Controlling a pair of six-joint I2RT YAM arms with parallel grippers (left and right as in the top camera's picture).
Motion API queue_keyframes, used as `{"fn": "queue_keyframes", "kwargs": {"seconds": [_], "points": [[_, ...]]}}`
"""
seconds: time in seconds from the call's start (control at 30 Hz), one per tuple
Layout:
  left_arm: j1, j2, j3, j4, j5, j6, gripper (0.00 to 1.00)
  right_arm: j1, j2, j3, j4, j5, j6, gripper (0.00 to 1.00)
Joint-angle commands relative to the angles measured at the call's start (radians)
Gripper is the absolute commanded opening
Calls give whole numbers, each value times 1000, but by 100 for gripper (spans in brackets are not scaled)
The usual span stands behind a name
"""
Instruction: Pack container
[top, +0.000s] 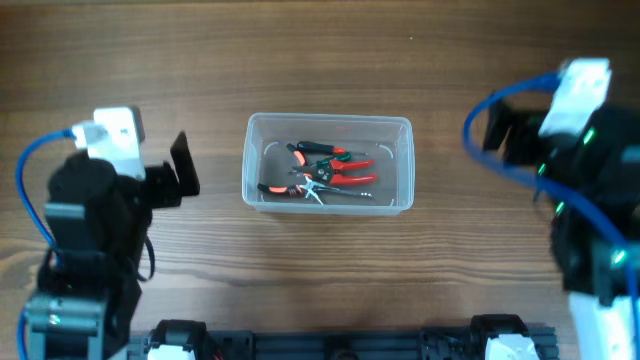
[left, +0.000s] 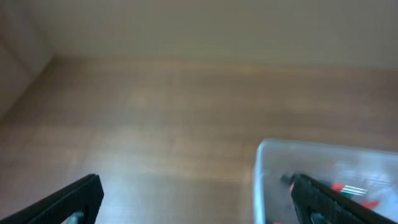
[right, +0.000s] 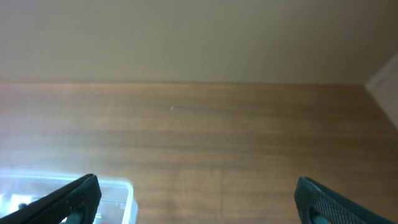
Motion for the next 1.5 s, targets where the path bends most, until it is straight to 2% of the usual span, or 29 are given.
{"fn": "queue_keyframes", "kwargs": {"seconds": [0.0,0.1,0.2,0.43,0.97,1.3,1.4,1.47], "points": [[-6,-142,-209,66,-84,-21,100,52,-221,-243,-9,11,-82,100],[-6,-244,-351,112,-117,-18,100,54,-362,-352,-63,11,-82,100],[-6,-275,-417,138,-117,-18,100,54,-414,-394,-76,18,-82,100],[-6,-274,-424,152,-4,-18,100,54,-410,-401,-86,104,-84,100],[-6,-274,-424,145,-3,-18,100,54,-412,-401,-93,104,-84,100],[-6,-274,-424,145,-3,-18,100,54,-777,-401,-96,104,-84,100],[-6,-274,-424,145,-3,-18,100,54,-880,-403,-99,85,45,100],[-6,-274,-424,145,-3,-18,100,53,-879,-436,-53,84,99,100]]}}
